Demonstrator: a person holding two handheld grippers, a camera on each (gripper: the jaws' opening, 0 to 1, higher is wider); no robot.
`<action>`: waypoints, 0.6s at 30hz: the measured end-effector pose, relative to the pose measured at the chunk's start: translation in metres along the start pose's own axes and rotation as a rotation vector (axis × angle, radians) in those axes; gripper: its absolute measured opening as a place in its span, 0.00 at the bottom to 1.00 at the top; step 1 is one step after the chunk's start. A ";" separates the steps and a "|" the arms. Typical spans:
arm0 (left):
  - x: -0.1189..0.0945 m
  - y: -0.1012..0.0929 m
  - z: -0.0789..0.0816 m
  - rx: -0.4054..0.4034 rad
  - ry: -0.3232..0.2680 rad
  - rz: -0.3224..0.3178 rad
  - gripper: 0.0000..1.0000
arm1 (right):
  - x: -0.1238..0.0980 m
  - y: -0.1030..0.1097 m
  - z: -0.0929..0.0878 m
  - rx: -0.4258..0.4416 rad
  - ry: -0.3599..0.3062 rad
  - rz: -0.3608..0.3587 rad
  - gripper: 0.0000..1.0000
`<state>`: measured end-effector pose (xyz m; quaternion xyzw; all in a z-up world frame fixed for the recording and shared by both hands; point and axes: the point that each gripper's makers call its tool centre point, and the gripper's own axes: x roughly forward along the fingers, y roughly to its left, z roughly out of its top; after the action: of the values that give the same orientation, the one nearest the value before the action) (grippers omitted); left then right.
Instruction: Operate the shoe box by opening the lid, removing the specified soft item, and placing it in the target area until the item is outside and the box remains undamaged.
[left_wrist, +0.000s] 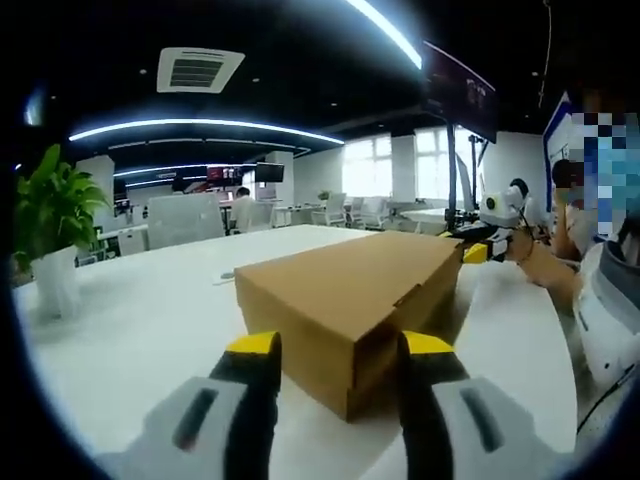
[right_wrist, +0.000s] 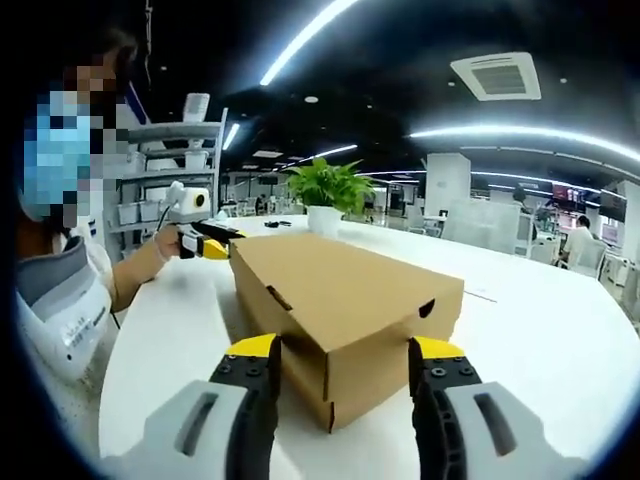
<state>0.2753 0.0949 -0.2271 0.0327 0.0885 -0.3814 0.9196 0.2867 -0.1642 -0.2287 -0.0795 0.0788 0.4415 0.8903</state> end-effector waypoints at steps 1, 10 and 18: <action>0.000 0.000 0.000 -0.002 0.000 -0.002 0.46 | 0.000 0.000 0.000 -0.002 0.001 -0.001 0.53; 0.003 -0.004 -0.001 -0.020 0.001 -0.026 0.42 | 0.001 0.000 -0.001 0.008 0.005 -0.002 0.53; 0.003 -0.004 -0.002 -0.024 0.001 -0.026 0.42 | -0.001 -0.001 -0.001 0.002 0.017 -0.005 0.51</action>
<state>0.2743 0.0899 -0.2293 0.0208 0.0937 -0.3920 0.9149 0.2866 -0.1653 -0.2300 -0.0824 0.0864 0.4387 0.8907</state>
